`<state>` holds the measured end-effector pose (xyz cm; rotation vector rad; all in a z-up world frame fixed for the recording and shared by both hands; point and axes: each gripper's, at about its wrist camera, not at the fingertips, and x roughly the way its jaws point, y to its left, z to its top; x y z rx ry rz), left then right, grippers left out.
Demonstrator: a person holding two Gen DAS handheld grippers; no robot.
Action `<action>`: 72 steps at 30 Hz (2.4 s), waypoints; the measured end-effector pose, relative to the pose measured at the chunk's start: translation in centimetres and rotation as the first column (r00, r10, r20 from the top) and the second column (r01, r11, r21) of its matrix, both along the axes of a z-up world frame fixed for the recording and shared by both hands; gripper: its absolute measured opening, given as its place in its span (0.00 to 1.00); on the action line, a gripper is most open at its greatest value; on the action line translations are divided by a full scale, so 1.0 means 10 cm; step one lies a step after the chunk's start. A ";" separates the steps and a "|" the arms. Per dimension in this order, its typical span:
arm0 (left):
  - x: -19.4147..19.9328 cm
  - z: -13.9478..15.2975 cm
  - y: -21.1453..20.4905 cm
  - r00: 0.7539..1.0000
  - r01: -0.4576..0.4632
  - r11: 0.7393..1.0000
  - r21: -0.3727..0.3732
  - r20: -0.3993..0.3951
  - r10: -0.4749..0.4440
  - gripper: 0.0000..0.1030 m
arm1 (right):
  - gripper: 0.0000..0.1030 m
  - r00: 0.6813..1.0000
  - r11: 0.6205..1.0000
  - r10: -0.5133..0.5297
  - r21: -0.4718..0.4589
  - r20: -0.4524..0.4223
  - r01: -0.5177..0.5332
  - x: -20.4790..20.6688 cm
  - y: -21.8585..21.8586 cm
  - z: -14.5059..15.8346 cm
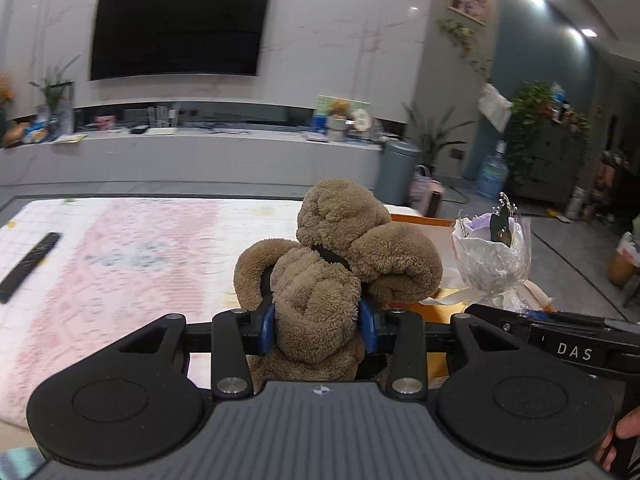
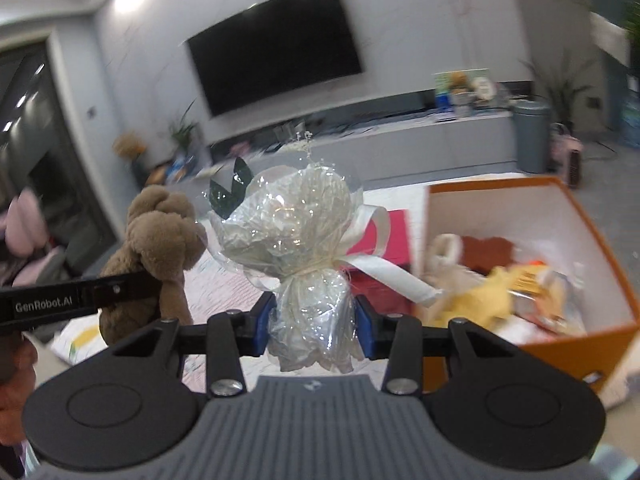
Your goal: Organize soft objects
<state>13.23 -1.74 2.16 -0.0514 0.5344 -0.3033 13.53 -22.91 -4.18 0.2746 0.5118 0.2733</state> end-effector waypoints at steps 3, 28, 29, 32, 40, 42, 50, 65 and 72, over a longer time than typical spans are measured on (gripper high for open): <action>0.12 0.02 -0.24 0.999 0.053 0.999 -0.008 -0.007 -0.053 0.45 | 0.41 0.997 0.997 -0.079 0.015 0.015 0.079 -0.10 -0.21 -0.04; 0.99 -0.49 -1.83 0.946 0.271 0.957 0.104 -0.212 -0.245 0.45 | 0.43 0.941 0.955 -0.289 -0.123 -0.176 0.271 0.43 -1.58 -0.49; 0.99 -0.52 -1.85 0.945 0.272 0.955 0.119 -0.220 -0.242 0.45 | 0.43 0.940 0.956 -0.284 -0.134 -0.187 0.262 0.47 -1.59 -0.51; 1.01 -0.57 -1.96 0.942 0.278 0.944 0.176 -0.241 -0.233 0.45 | 0.45 0.939 0.959 -0.262 -0.172 -0.224 0.226 0.59 -1.59 -0.55; 1.06 -0.71 -2.15 0.930 0.304 0.903 0.304 -0.301 -0.211 0.46 | 0.53 0.919 0.956 -0.229 -0.253 -0.320 0.150 0.84 -1.51 -0.62; 1.07 -0.73 -2.23 0.928 0.303 0.894 0.330 -0.315 -0.198 0.46 | 0.54 0.916 0.950 -0.228 -0.281 -0.329 0.135 0.88 -1.47 -0.63; 1.09 -0.80 -2.33 0.925 0.312 0.870 0.383 -0.332 -0.185 0.51 | 0.56 0.910 0.912 -0.207 -0.407 -0.360 0.046 1.01 -1.32 -0.70; 1.06 -0.26 -2.11 0.950 0.279 0.907 0.316 -0.227 -0.213 0.68 | 0.76 0.915 0.876 -0.186 -0.483 -0.359 -0.011 0.82 -1.19 -0.43; 0.95 0.05 -1.86 0.963 0.250 0.934 0.256 -0.160 -0.215 0.70 | 0.89 0.931 0.874 -0.190 -0.485 -0.312 0.016 0.68 -1.14 -0.09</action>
